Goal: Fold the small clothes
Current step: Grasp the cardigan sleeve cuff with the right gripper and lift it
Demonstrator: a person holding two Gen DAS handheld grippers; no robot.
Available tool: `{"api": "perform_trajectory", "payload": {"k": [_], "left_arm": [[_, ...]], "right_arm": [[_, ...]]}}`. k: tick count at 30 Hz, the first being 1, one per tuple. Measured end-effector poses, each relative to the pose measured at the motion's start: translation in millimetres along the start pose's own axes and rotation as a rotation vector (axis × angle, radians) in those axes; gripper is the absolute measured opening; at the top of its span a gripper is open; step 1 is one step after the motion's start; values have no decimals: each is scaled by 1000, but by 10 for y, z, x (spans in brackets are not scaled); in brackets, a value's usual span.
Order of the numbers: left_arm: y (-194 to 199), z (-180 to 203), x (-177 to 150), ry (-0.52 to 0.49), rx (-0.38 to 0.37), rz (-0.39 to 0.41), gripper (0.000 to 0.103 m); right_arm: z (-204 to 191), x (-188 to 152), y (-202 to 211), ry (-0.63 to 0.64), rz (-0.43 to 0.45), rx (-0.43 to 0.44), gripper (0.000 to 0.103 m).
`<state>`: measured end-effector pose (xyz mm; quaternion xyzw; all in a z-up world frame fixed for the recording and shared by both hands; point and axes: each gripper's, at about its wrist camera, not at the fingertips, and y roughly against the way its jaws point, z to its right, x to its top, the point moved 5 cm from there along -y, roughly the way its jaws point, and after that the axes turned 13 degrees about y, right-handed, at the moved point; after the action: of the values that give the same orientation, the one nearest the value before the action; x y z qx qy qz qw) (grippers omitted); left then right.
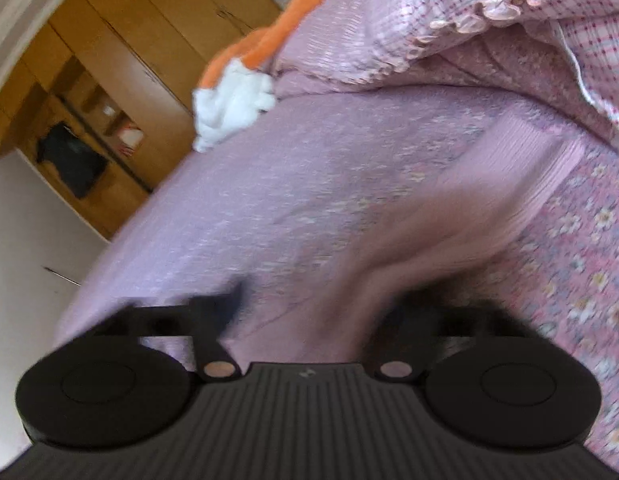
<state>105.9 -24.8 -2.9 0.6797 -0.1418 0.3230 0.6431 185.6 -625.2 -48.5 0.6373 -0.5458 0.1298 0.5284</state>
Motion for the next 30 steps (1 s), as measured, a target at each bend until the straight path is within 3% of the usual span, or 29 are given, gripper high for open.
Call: {"api": "perform_trajectory", "payload": {"k": [1, 3, 9, 14, 21, 30], "left_arm": [[-7, -2, -5, -4, 1, -5, 103], [-14, 8, -7, -15, -5, -8, 103], [-3, 71, 5, -55, -20, 16, 103], [13, 42, 5, -47, -47, 15, 103], [62, -71, 115, -72, -45, 30, 103], [205, -393, 424, -71, -25, 99, 103]], "right_arm": [[21, 19, 9, -16, -5, 7, 19], [19, 52, 114, -14, 28, 31, 12], [-45, 255, 634, 38, 159, 18, 10], [-260, 372, 1048, 116, 209, 27, 10], [-911, 367, 1494, 246, 266, 87, 10], [-2061, 133, 1739, 391, 249, 162, 10]]}}
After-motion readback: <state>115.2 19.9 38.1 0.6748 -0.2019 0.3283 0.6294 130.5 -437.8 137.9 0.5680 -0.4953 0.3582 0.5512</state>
